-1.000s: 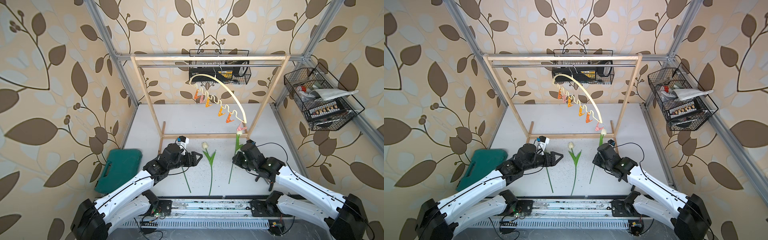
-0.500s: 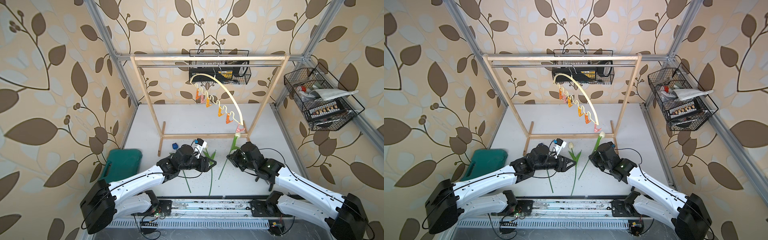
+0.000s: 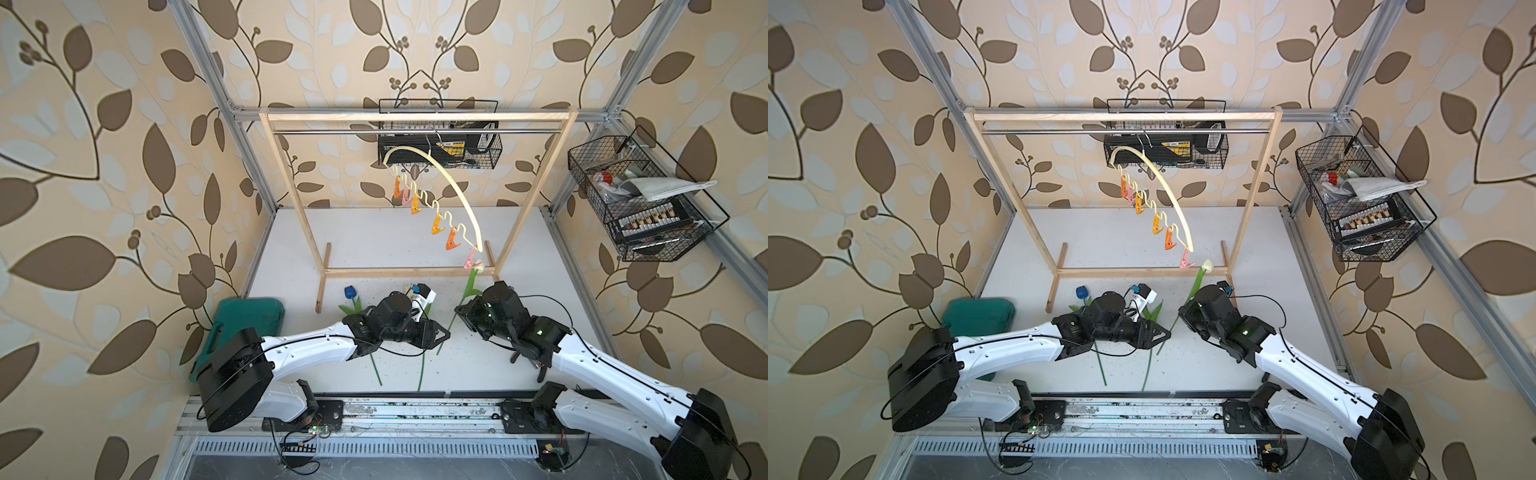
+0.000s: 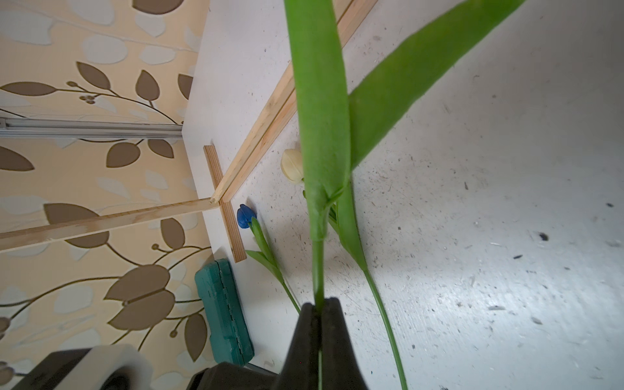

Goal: Dry the flowers on a clothes hanger
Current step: Pick up the flower at the center of the board.

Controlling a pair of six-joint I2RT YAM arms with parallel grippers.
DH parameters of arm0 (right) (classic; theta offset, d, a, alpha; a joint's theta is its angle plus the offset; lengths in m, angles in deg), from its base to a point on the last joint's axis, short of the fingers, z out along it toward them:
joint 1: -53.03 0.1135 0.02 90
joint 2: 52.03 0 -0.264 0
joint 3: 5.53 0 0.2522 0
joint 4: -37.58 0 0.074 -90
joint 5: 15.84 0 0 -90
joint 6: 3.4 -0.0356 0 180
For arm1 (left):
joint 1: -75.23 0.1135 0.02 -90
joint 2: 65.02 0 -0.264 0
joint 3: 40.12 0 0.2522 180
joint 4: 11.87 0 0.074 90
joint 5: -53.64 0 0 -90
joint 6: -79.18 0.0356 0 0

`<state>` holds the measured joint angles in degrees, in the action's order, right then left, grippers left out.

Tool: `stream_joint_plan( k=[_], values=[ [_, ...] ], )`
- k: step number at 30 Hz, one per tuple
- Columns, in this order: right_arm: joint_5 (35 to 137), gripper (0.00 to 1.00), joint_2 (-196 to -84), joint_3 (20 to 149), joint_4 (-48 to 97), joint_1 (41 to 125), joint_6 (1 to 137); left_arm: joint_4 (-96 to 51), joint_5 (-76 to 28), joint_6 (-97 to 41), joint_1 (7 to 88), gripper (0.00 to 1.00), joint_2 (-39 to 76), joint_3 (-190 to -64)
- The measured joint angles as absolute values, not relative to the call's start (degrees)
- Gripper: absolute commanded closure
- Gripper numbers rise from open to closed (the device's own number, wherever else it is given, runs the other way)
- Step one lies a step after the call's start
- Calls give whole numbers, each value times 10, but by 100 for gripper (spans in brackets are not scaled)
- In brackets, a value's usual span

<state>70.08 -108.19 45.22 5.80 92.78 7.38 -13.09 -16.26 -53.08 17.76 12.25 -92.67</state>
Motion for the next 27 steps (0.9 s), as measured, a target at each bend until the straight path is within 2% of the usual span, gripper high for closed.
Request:
stream_joint_plan(
  k=[3,7,23,27],
  values=[
    [692,100,-1077,464,54,928,83,-122,-163,-535,177,53,130,-927],
    [683,100,-1070,468,46,928,92,-116,-162,-541,177,64,138,-927],
    [668,99,-1064,468,33,928,97,-109,-162,-543,174,93,145,-936],
    [662,75,-1058,468,27,928,103,-115,-163,-544,174,98,145,-942]
  ],
)
